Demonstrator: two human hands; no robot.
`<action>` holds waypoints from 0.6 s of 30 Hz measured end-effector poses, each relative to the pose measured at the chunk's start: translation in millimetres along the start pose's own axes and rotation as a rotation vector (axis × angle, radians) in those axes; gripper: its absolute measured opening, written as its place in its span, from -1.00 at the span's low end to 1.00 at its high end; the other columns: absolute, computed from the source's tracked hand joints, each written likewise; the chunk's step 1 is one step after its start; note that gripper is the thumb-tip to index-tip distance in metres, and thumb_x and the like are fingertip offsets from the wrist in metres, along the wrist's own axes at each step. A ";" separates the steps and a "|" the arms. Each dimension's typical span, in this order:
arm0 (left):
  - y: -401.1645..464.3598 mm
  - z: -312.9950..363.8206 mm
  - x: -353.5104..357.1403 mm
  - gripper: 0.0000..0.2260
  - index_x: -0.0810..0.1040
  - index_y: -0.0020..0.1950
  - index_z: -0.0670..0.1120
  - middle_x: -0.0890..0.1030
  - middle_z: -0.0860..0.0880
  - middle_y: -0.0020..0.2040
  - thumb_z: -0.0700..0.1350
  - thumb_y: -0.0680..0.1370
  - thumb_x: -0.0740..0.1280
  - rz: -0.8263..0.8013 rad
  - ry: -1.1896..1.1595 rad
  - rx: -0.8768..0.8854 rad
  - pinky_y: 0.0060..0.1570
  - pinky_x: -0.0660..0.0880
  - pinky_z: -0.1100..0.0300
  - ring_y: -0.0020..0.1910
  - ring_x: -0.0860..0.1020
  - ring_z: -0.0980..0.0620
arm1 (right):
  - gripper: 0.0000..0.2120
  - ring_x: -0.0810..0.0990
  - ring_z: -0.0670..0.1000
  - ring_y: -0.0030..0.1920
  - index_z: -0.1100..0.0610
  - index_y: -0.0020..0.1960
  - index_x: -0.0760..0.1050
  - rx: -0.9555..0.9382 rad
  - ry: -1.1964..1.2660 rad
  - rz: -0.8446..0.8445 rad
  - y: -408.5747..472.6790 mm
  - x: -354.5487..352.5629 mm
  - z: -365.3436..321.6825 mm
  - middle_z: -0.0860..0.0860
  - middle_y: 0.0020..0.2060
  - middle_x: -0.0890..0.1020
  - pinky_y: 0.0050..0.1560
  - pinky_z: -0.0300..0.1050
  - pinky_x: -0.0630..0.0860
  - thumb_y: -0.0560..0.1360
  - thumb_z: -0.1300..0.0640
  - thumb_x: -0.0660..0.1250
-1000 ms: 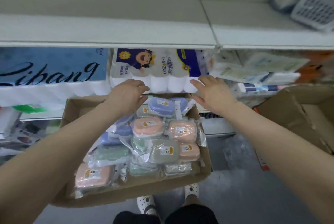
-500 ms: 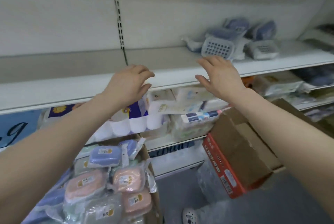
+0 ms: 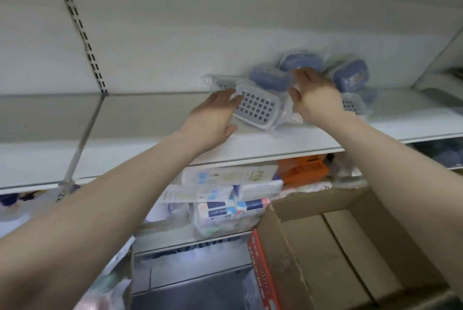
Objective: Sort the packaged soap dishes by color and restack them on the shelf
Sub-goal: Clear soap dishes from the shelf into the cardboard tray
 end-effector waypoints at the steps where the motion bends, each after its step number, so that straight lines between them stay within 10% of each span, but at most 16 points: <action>1: 12.9 8.0 5.0 -0.35 0.18 0.55 -0.06 0.19 -0.10 0.55 -0.03 0.52 0.37 0.007 -0.002 0.015 0.33 0.36 -0.04 0.49 0.21 -0.12 | -0.54 0.57 0.36 0.00 0.23 0.33 0.43 0.025 0.022 -0.035 9.7 5.1 9.3 0.29 0.17 0.55 -0.16 0.16 0.53 0.53 0.03 0.10; 7: 76.3 24.0 30.7 -0.24 -0.01 0.59 -0.07 0.03 -0.11 0.59 -0.02 0.53 0.37 -0.145 0.025 0.037 0.51 0.03 0.02 0.57 -0.03 -0.08 | -0.53 0.41 0.28 0.35 0.09 0.50 0.23 0.173 0.124 -0.342 48.8 39.8 37.9 0.20 0.44 0.35 0.28 0.15 0.41 0.63 -0.04 0.11; 10: 81.3 16.4 28.0 -0.22 0.13 0.55 -0.08 0.24 -0.14 0.50 0.02 0.45 0.45 -0.129 0.063 0.045 0.50 0.01 0.03 0.51 0.13 -0.14 | -0.49 0.37 0.23 0.41 0.06 0.52 0.19 0.203 0.217 -0.392 54.0 50.2 36.8 0.16 0.47 0.32 0.35 0.15 0.36 0.63 -0.11 0.09; 18: 26.4 -14.1 -7.2 -0.46 0.44 0.30 0.11 0.38 -0.02 0.22 0.36 0.43 0.27 -0.034 0.039 0.173 0.00 0.40 0.13 0.12 0.39 -0.03 | -0.41 0.55 0.16 0.11 0.15 0.31 0.30 0.271 0.326 -0.377 58.6 51.1 22.0 0.11 0.17 0.55 -0.09 -0.05 0.31 0.52 -0.27 0.27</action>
Point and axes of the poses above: each hand's wrist, its own y-axis towards the middle knuckle, its own x-axis out of the palm, z = x × y, the point moved 5 cm from there along y, towards the middle knuckle
